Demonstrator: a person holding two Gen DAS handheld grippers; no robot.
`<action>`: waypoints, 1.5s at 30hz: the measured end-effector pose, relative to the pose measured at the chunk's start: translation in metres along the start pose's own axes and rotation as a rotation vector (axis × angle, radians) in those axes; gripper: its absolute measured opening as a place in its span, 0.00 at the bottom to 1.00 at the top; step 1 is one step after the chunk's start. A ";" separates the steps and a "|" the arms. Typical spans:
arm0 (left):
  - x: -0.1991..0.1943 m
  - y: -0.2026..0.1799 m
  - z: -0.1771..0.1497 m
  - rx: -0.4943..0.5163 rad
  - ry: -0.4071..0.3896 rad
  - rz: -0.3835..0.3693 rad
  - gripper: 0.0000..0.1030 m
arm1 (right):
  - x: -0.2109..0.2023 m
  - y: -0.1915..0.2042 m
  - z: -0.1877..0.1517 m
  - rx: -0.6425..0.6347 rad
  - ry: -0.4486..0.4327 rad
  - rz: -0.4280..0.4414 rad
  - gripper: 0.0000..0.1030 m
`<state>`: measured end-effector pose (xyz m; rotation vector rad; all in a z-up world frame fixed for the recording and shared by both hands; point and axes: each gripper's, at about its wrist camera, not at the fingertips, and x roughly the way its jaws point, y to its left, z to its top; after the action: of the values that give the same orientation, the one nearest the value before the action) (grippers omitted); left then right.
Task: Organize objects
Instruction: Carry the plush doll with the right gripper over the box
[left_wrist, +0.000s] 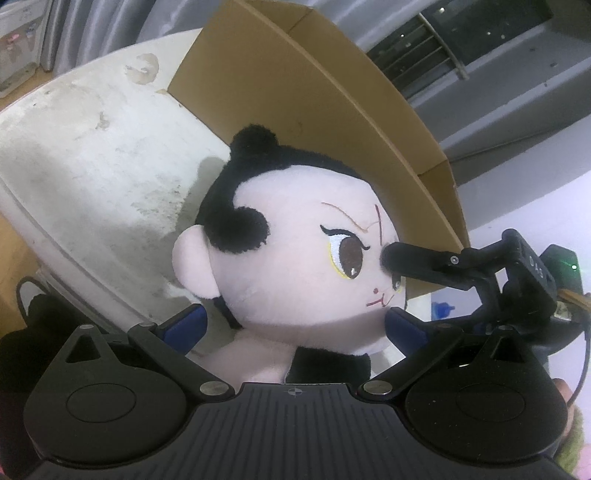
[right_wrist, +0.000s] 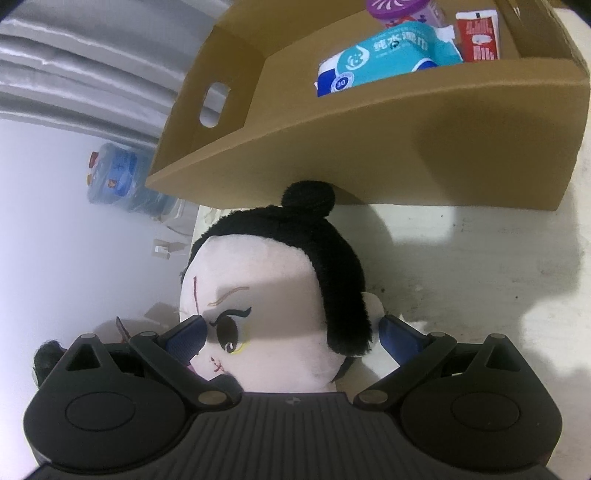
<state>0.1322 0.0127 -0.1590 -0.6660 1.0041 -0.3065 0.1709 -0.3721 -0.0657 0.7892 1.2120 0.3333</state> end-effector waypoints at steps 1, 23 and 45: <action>0.000 -0.001 0.001 0.004 -0.002 -0.001 1.00 | 0.001 0.000 0.000 -0.001 0.002 0.001 1.00; 0.010 -0.025 0.001 0.142 0.016 0.080 1.00 | 0.015 0.020 0.000 -0.090 0.022 -0.021 1.00; -0.013 -0.060 -0.013 0.205 -0.039 0.168 1.00 | -0.006 0.031 -0.011 -0.128 -0.012 0.014 1.00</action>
<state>0.1180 -0.0314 -0.1165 -0.3978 0.9697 -0.2443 0.1638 -0.3508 -0.0413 0.6882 1.1626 0.4129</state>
